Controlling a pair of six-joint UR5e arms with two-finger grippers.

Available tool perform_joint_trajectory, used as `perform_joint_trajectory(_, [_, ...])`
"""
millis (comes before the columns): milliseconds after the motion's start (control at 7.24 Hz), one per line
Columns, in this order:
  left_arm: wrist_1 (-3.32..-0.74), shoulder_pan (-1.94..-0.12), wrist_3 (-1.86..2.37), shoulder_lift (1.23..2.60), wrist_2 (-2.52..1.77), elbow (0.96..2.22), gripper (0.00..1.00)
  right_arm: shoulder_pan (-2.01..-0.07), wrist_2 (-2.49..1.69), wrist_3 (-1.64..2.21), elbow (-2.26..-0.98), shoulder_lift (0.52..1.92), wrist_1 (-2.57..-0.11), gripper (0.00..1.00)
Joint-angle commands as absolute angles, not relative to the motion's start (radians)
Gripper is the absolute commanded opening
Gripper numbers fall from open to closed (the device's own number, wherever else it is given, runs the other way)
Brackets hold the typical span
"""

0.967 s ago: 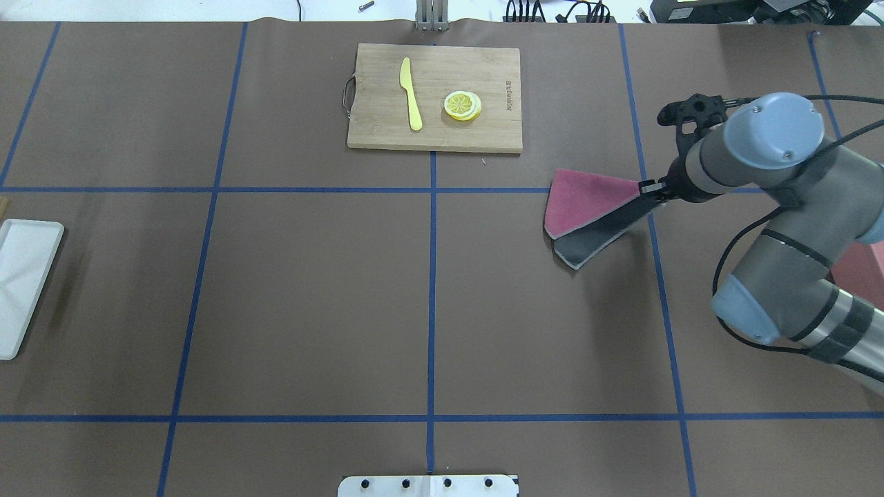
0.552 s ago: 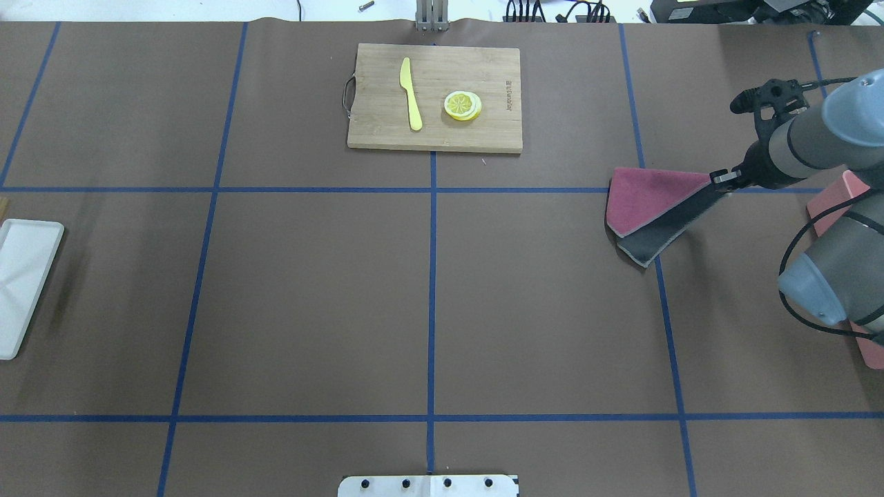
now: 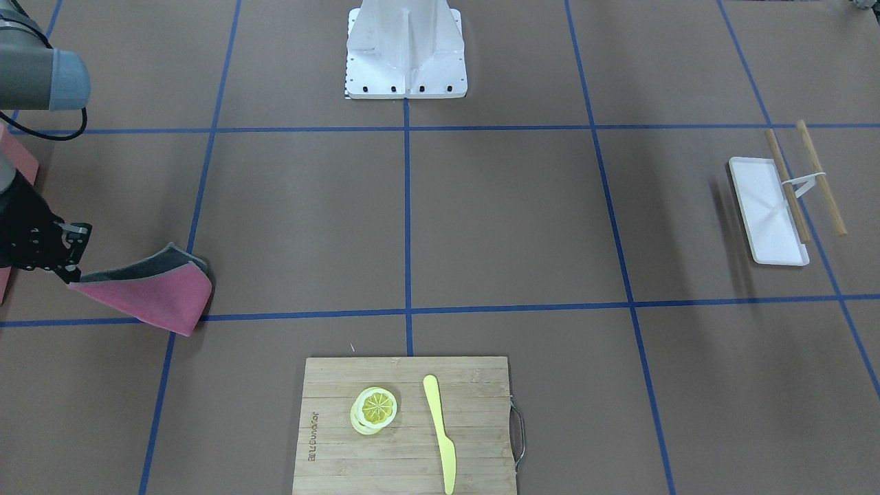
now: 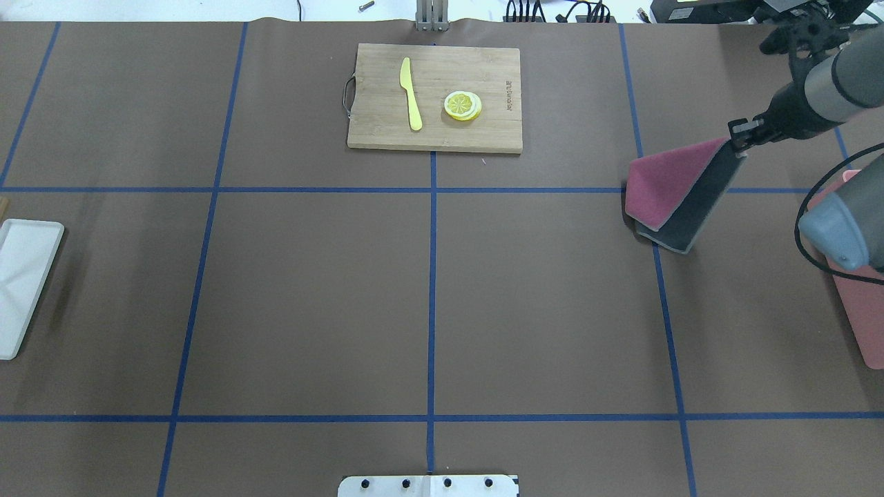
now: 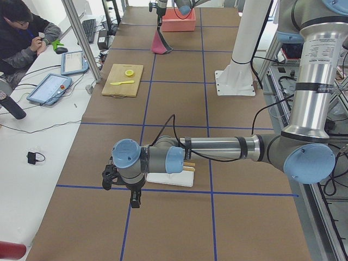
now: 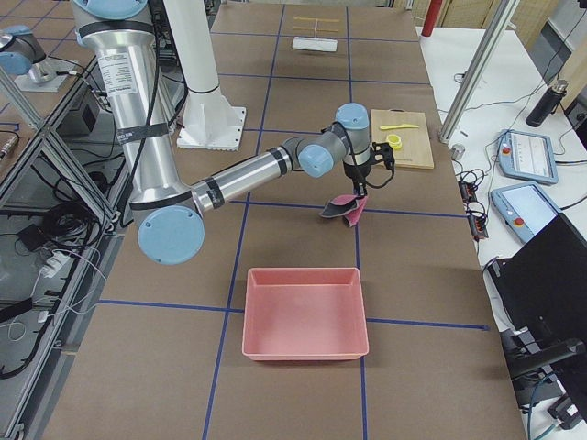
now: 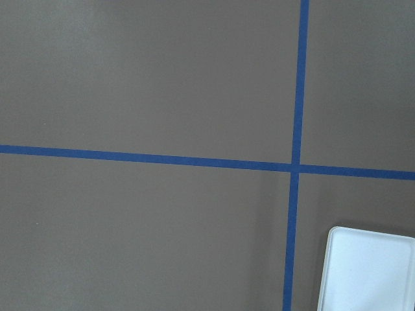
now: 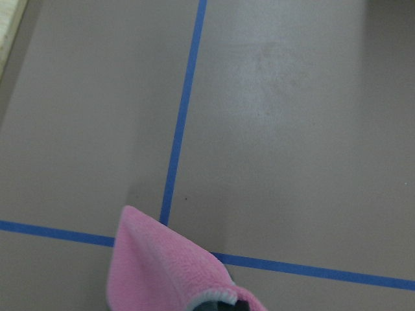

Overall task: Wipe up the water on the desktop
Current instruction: 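Drag the towel with the right gripper back toward the pink bin, then lift the towel with the right gripper into the pink bin and release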

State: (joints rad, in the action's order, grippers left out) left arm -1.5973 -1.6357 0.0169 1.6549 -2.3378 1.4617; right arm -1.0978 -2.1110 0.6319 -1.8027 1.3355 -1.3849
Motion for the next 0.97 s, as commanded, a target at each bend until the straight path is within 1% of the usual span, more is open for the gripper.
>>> perform_joint_trajectory(0, [-1.597,-1.635,0.017,1.654,-2.338,1.462,0.99,-1.198,-2.204,0.620,-1.926,1.252,-1.631,0.00])
perform_joint_trajectory(138, [-1.597,-1.637,0.017,1.654,-2.338,1.462,0.99,-1.239,-2.210,0.574,-1.993,1.243,-1.729,0.00])
perform_joint_trajectory(276, [-1.597,-1.635,0.017,1.652,-2.338,1.462,0.99,-1.303,-2.242,0.481,-2.035,1.243,-1.835,0.00])
perform_joint_trajectory(690, [-1.597,-1.635,0.017,1.651,-2.338,1.462,0.99,-1.521,-2.260,0.065,-2.048,1.265,-2.085,0.00])
perform_joint_trajectory(828, [-1.597,-1.635,0.017,1.651,-2.338,1.462,0.99,-1.595,-2.250,-0.090,-2.048,1.303,-2.142,0.00])
